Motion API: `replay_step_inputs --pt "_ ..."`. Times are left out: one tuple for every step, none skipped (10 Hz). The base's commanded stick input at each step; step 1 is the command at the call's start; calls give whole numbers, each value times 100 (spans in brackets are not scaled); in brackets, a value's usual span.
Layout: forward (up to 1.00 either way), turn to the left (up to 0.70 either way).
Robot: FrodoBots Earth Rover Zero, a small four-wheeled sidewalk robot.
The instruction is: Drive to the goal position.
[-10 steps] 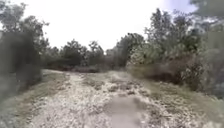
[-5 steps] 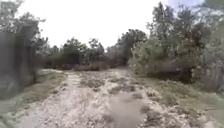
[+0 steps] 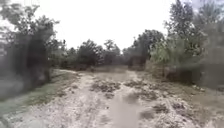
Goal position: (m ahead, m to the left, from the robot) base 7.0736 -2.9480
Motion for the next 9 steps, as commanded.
replay_step_inputs --pt "70 0" --pt "70 0" --pt "70 0" --pt "70 0" --pt "70 0" --pt "70 0" --pt "70 0" --pt "70 0" --pt "70 0"
